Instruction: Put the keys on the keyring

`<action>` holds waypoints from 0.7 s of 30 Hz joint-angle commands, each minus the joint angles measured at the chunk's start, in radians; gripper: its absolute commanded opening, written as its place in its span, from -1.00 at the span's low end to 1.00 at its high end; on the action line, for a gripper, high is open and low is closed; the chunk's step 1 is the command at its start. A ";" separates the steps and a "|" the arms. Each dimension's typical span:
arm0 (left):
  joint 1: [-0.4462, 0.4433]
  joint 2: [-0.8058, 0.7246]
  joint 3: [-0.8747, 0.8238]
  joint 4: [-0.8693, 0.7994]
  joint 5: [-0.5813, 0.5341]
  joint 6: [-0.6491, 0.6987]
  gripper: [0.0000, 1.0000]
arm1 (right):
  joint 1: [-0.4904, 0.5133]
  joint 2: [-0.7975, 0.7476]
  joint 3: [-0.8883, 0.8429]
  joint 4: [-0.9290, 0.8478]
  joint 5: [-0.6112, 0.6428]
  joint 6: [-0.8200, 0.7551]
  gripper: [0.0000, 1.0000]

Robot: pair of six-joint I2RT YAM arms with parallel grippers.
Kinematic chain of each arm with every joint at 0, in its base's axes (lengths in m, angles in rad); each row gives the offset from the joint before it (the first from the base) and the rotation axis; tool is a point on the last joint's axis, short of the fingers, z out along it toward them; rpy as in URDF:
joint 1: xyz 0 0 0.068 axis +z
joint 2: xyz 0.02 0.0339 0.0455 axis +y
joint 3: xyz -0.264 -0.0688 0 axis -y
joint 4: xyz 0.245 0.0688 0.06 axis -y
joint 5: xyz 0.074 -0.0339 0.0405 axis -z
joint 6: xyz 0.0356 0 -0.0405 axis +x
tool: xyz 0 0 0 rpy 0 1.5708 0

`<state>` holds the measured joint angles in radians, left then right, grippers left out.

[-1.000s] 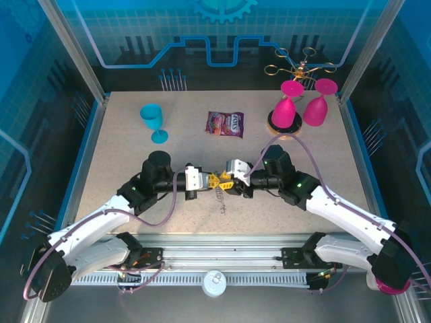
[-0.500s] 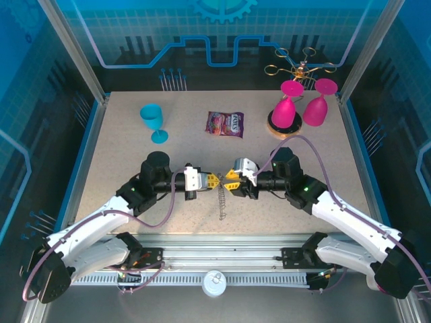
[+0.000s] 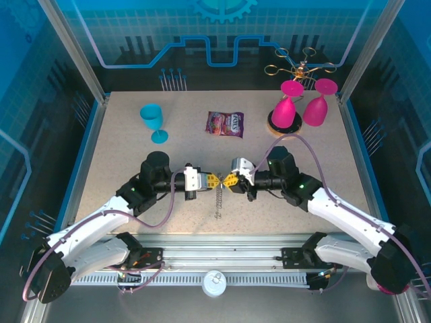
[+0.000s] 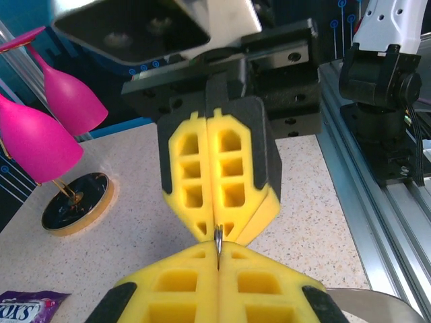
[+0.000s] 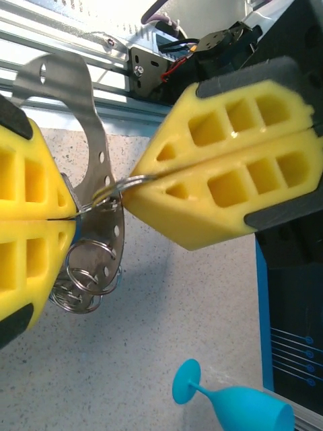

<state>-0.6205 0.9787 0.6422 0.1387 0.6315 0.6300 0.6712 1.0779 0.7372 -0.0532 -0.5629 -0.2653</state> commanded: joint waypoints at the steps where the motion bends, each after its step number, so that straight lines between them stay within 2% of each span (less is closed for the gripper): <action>1: -0.006 -0.014 0.024 0.038 0.079 0.007 -1.00 | -0.013 0.040 0.046 -0.016 -0.040 0.008 -1.00; 4: -0.006 -0.009 0.030 0.047 0.082 -0.001 -1.00 | -0.013 0.059 0.062 -0.010 -0.053 0.017 -0.97; 7: -0.006 -0.008 0.021 0.048 0.071 0.006 -1.00 | -0.016 0.026 0.035 0.036 -0.047 0.029 -0.50; 8: -0.006 -0.008 0.016 0.049 0.068 0.007 -1.00 | -0.017 0.008 0.021 0.055 -0.047 0.030 -0.39; 10: -0.006 -0.006 0.009 0.054 0.064 0.006 -1.00 | -0.020 -0.027 -0.006 0.086 -0.051 0.027 -0.29; 17: -0.006 0.003 -0.002 0.080 0.060 -0.010 -1.00 | -0.019 -0.059 -0.026 0.115 -0.086 -0.009 -0.25; 21: -0.005 0.005 0.001 0.087 0.060 -0.012 -1.00 | -0.019 -0.042 -0.024 0.141 -0.083 -0.008 -0.32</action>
<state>-0.6205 0.9829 0.6422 0.1677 0.6521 0.6266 0.6598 1.0271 0.7208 0.0402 -0.6174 -0.2615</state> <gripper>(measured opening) 0.048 0.345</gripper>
